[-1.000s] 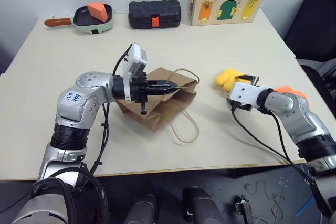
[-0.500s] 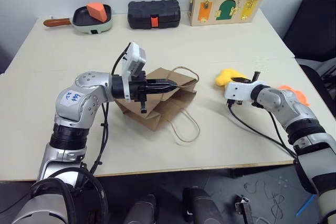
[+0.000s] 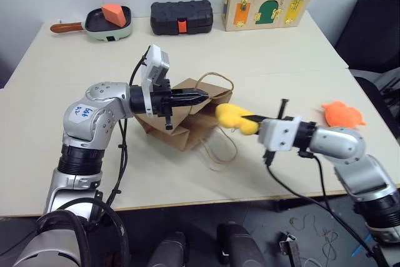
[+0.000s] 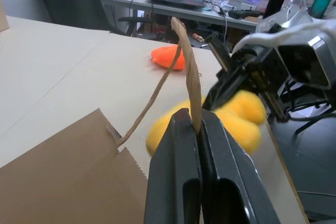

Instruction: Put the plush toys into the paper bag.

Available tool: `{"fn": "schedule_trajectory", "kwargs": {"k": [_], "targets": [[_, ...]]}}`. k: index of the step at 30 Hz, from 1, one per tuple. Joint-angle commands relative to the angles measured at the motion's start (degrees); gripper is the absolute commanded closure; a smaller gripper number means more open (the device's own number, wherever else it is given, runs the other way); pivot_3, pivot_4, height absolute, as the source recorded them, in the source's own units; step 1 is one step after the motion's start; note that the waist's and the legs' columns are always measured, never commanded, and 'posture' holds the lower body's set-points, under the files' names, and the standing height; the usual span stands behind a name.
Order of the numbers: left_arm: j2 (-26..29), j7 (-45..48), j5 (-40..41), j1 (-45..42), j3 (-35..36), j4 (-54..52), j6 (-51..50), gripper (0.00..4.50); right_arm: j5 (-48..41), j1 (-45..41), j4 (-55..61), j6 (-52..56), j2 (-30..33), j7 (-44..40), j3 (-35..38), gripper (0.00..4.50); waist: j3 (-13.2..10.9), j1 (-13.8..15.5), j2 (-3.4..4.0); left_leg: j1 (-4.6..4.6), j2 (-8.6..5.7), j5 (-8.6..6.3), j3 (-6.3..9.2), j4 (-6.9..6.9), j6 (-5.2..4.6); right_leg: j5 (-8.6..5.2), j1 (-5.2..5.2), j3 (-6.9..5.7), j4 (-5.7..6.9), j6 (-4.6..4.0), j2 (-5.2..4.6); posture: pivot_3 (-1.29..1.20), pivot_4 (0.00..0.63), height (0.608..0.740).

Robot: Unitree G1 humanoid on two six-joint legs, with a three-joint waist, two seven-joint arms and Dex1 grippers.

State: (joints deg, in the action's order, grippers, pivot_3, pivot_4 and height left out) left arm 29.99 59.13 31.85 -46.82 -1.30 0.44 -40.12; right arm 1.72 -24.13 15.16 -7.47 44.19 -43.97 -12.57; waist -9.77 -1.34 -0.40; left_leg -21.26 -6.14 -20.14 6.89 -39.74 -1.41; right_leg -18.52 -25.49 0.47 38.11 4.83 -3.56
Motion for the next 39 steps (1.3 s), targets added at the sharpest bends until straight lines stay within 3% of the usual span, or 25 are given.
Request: {"fn": "schedule_trajectory", "kwargs": {"k": [1,11,17,22,26,30,35,39], "targets": [[0.0,1.4,2.1,-1.2,0.5,-2.4,-0.6,4.5,9.2,-5.0,-4.4,-1.7,-4.0,3.7,-3.4,4.46,0.0,0.0,0.0,0.0,-0.01,0.0,0.0,-0.01,0.0,0.0,0.0,0.0,0.0,0.0,-0.01,0.0,0.15,0.74],[-0.4,1.8,3.7,-0.9,0.6,-4.3,-2.0,4.5,24.5,-17.5,-22.7,-11.5,-14.7,8.4,-14.0,4.46,0.0,-0.4,0.0,0.01,0.0,0.0,0.03,-0.05,0.0,0.0,-0.06,-0.05,-0.03,0.0,0.0,0.0,0.15,0.74],[-0.6,1.3,4.3,-0.1,0.9,-5.2,-2.5,4.5,25.8,-20.8,-31.1,-10.2,-23.3,10.1,-15.9,4.46,0.0,-0.7,0.0,0.01,0.01,0.0,0.04,-0.08,0.01,0.0,-0.07,-0.08,0.24,-0.01,0.01,0.0,0.15,0.74],[-0.4,0.3,3.9,0.6,1.4,-5.0,-2.4,4.5,21.6,-18.6,-28.1,-9.2,-23.2,7.6,-12.9,2.8,0.0,-0.4,0.0,0.01,-0.04,0.0,0.16,-0.13,0.01,0.0,-0.04,-0.12,0.29,-0.01,-0.03,0.0,0.15,0.74],[0.0,0.1,3.3,1.2,1.2,-4.4,-1.7,4.5,12.5,-12.3,-15.3,-4.9,-19.4,1.7,-7.7,1.44,0.0,-0.3,0.0,0.0,-0.05,0.0,0.22,-0.12,0.01,0.0,-0.03,-0.13,0.3,-0.01,-0.04,0.0,0.15,0.74],[0.1,0.0,3.0,1.7,1.1,-3.8,-1.2,4.5,-2.6,-2.7,1.9,7.9,-12.3,-5.3,2.3,0.05,0.0,-0.1,0.0,-0.04,-0.04,0.0,0.24,-0.09,0.01,0.0,-0.03,-0.12,0.21,-0.01,-0.03,0.0,0.15,0.74],[0.3,0.1,3.3,2.3,1.3,-4.0,-1.2,4.5,-18.4,7.1,11.7,32.0,-1.8,-6.2,23.4,0.02,0.0,0.5,0.01,-0.04,-0.04,-0.01,0.24,0.09,0.01,0.0,0.04,-0.08,-0.1,-0.01,-0.02,0.0,0.15,0.74],[-0.3,-0.8,4.1,2.6,1.6,-5.7,-1.7,4.5,-14.0,10.5,1.1,41.6,4.3,1.4,33.2,0.02,0.0,1.4,0.0,0.01,-0.04,-0.02,0.14,0.07,-0.01,0.0,0.08,0.01,-0.1,-0.01,-0.02,0.0,0.15,0.74]]}}
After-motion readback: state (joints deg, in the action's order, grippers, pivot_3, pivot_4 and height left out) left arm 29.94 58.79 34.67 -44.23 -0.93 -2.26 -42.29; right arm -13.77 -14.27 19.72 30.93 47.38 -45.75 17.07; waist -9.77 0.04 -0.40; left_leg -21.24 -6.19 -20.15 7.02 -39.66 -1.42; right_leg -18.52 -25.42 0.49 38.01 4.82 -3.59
